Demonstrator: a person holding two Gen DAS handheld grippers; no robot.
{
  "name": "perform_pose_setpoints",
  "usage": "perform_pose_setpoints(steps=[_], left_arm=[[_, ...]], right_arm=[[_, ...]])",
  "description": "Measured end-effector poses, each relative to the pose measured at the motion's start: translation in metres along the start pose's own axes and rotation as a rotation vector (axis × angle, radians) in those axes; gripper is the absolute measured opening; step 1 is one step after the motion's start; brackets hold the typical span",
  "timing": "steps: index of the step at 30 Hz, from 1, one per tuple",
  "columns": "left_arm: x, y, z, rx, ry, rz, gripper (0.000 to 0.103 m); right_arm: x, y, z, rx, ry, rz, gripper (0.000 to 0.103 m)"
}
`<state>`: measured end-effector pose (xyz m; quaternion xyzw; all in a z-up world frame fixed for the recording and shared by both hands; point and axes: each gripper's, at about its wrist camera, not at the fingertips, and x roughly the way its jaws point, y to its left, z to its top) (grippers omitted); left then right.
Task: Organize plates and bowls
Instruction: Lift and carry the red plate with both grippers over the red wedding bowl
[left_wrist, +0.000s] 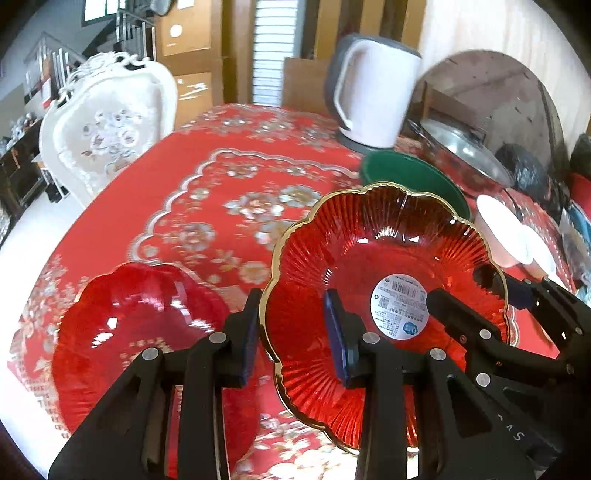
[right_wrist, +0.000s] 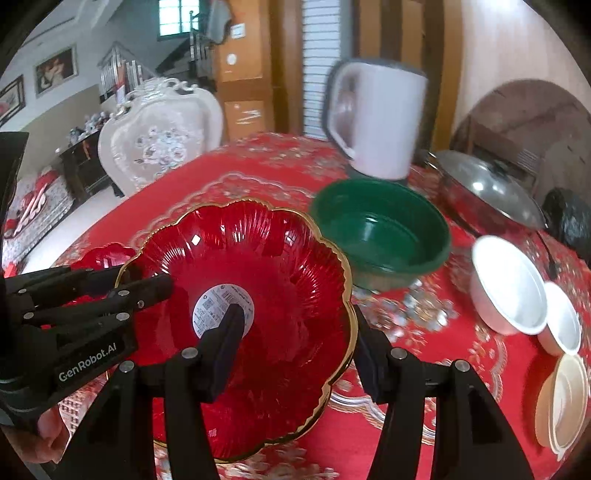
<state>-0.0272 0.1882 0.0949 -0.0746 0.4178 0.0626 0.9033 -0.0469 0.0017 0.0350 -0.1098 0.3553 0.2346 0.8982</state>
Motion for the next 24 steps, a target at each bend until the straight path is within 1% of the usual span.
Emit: perform_pose_setpoints(steps=[6,10,16,24], left_arm=[[-0.019,0.034,-0.005,-0.045,-0.026,0.036,0.033],[-0.029,0.057,-0.008,-0.079,-0.042,0.058,0.033],[-0.04,0.077,-0.015,-0.108,-0.053,0.076,0.033],[-0.05,0.096,-0.026,-0.131,-0.058,0.096,0.033]], right_arm=[[-0.002,0.031,0.01,-0.055,-0.021,0.041,0.057],[0.004,0.049,0.014,-0.083,-0.019,0.068,0.057],[0.006,0.074,0.015,-0.116,-0.013,0.099,0.058],[0.003,0.094,0.017,-0.15,-0.022,0.128,0.06]])
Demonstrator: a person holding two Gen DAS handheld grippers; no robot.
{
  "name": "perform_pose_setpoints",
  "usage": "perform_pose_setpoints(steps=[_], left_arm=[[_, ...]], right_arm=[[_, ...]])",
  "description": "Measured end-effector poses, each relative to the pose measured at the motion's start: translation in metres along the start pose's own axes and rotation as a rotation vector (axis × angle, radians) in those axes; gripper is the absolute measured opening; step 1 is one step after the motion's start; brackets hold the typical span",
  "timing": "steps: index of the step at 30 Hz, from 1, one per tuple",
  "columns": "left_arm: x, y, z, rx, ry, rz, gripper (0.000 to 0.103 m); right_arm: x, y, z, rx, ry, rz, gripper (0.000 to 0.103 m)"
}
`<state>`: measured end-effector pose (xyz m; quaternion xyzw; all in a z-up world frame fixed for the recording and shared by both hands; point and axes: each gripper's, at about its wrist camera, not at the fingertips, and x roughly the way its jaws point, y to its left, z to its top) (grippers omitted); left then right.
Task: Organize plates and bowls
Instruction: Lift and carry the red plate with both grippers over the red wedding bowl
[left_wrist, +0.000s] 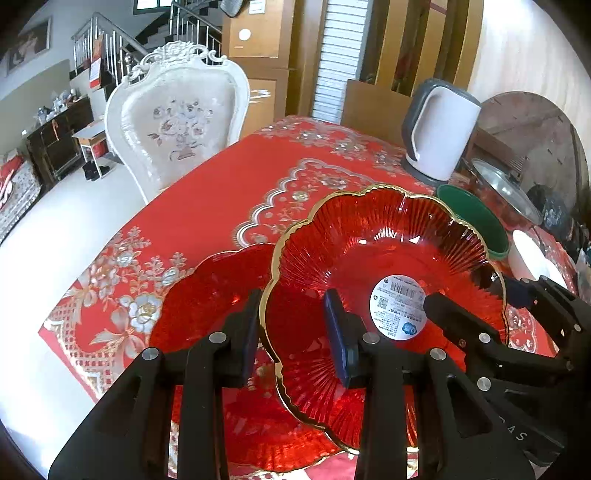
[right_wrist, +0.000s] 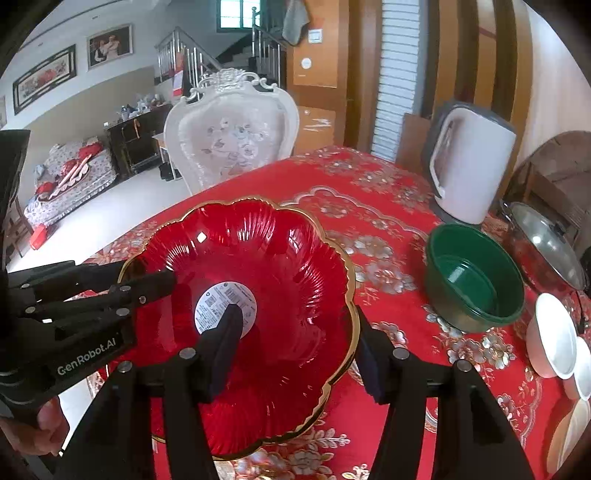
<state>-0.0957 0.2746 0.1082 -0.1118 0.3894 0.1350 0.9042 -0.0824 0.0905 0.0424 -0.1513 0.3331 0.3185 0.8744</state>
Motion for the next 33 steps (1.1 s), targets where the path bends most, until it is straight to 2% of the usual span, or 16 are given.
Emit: perform_pose_setpoints(steps=[16,33], left_arm=[[-0.011,0.035,-0.014,-0.048,-0.01,0.039,0.033],[0.017,0.045,-0.026,-0.044,0.049,0.083,0.033]], right_arm=[[0.01,0.036,0.004,-0.053,0.014,0.042,0.064],[0.037,0.052,-0.004,-0.07,0.098,0.042,0.064]])
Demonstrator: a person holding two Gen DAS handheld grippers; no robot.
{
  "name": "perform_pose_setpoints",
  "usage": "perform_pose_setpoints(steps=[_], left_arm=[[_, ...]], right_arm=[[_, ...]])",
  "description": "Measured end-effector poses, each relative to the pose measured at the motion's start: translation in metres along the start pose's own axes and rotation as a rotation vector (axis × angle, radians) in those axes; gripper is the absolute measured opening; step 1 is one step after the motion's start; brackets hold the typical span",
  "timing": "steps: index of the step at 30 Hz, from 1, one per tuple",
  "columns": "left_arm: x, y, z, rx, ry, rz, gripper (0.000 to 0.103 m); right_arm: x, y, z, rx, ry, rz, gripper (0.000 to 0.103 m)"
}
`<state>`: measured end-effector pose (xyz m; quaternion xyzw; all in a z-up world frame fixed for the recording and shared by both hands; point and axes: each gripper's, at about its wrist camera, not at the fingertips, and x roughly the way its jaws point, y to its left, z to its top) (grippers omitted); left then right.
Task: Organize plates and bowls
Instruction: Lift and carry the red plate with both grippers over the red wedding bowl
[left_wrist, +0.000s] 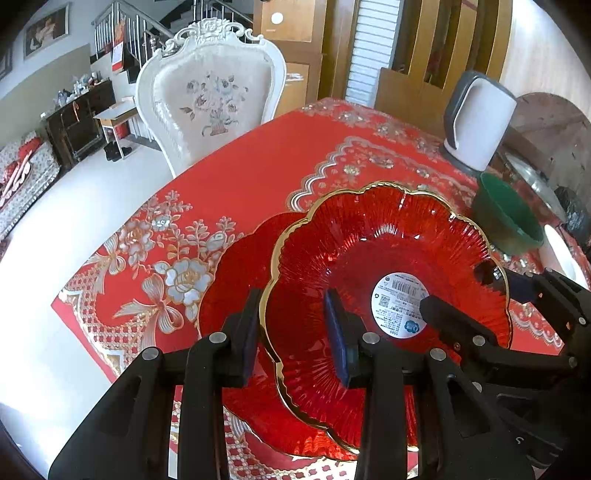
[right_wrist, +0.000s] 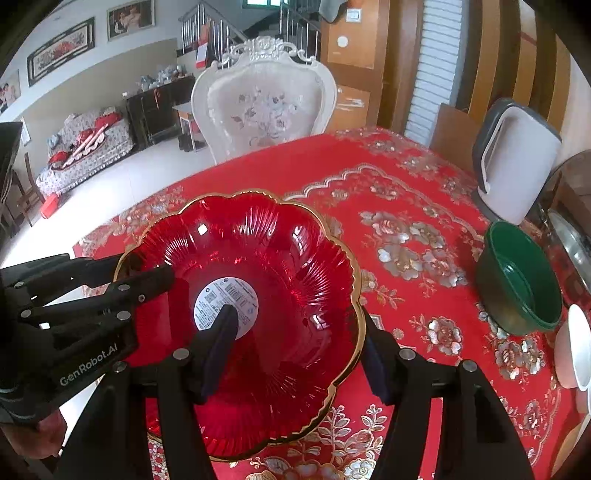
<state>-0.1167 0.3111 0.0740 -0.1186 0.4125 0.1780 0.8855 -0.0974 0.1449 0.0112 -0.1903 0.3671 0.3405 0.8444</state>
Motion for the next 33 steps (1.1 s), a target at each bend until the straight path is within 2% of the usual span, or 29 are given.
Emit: perform_pose_setpoints(steps=[12,20,30,33], left_arm=[[0.018,0.012,-0.007,-0.002,0.033,0.05,0.033],[0.034,0.015,-0.012,-0.006,0.066,0.044,0.033],[0.036,0.02,-0.013,-0.004,0.049,0.052,0.033],[0.037,0.022,-0.012,-0.001,0.04,0.047,0.034]], right_arm=[[0.025,0.015,-0.002,-0.039,0.068,0.007,0.065],[0.04,0.015,-0.005,-0.051,0.109,0.005,0.066],[0.046,0.02,-0.006,-0.08,0.116,0.002,0.068],[0.049,0.027,-0.01,-0.127,0.128,-0.008,0.071]])
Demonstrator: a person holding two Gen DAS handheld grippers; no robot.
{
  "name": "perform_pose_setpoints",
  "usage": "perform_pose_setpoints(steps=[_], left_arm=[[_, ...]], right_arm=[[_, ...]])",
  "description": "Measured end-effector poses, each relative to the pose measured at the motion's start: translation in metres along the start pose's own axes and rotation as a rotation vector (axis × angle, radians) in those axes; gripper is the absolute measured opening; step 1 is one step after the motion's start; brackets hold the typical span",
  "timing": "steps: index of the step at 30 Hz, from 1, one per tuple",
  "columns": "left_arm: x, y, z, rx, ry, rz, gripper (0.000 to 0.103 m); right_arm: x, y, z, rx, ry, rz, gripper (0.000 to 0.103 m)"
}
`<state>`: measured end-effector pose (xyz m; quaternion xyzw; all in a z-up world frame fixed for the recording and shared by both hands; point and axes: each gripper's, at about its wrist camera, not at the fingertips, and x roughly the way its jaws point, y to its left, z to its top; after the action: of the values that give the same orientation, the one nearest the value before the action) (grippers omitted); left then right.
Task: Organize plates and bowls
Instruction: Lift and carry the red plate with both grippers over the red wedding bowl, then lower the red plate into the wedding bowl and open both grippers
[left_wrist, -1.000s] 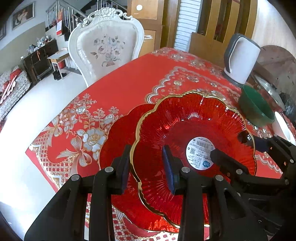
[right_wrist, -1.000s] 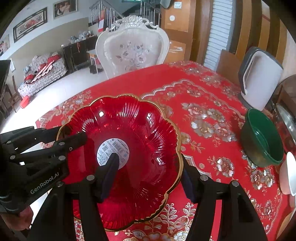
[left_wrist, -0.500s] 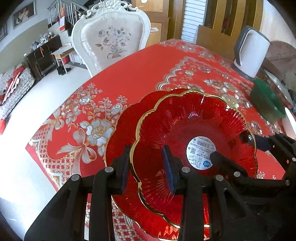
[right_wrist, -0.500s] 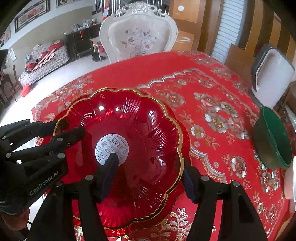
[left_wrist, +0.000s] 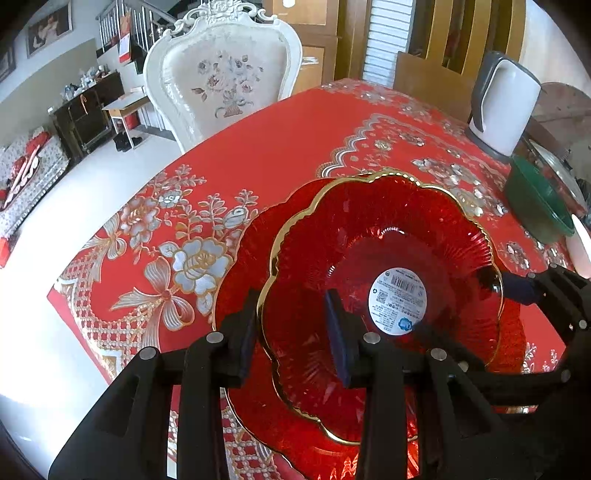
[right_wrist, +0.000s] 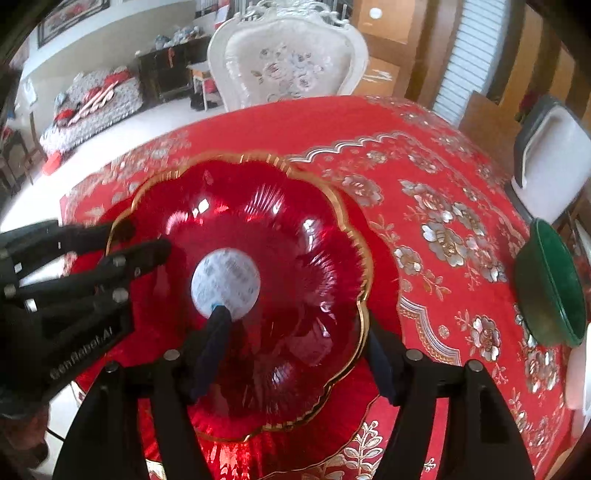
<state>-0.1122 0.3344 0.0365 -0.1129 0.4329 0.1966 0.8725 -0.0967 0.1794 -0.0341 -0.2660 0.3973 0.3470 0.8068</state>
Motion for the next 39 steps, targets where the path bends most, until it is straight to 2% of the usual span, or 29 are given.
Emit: perform_pose_setpoints(steps=[7,11,16,22,27,39], left_arm=[[0.0,0.001,0.002,-0.006,-0.001,-0.008,0.034],[-0.006,-0.003,0.006,0.01,-0.043,0.027,0.034],[-0.006,-0.009,0.005,0.033,-0.044,0.023,0.034],[-0.015,-0.01,0.008,0.021,-0.072,0.021,0.034],[-0.026,-0.022,0.009,0.038,-0.106,0.019,0.039],[-0.044,-0.074,0.013,0.101,-0.141,-0.038,0.039]], right_arm=[[-0.002,-0.002,0.0,-0.002,0.003,0.007,0.072],[-0.004,0.001,-0.001,-0.022,-0.003,-0.015,0.072],[-0.002,0.003,-0.001,-0.026,0.005,-0.015,0.072],[-0.019,-0.007,0.0,0.013,-0.038,0.009,0.072],[-0.033,-0.014,-0.003,0.039,-0.074,0.006,0.072],[-0.068,-0.06,-0.026,0.15,-0.139,-0.021,0.074]])
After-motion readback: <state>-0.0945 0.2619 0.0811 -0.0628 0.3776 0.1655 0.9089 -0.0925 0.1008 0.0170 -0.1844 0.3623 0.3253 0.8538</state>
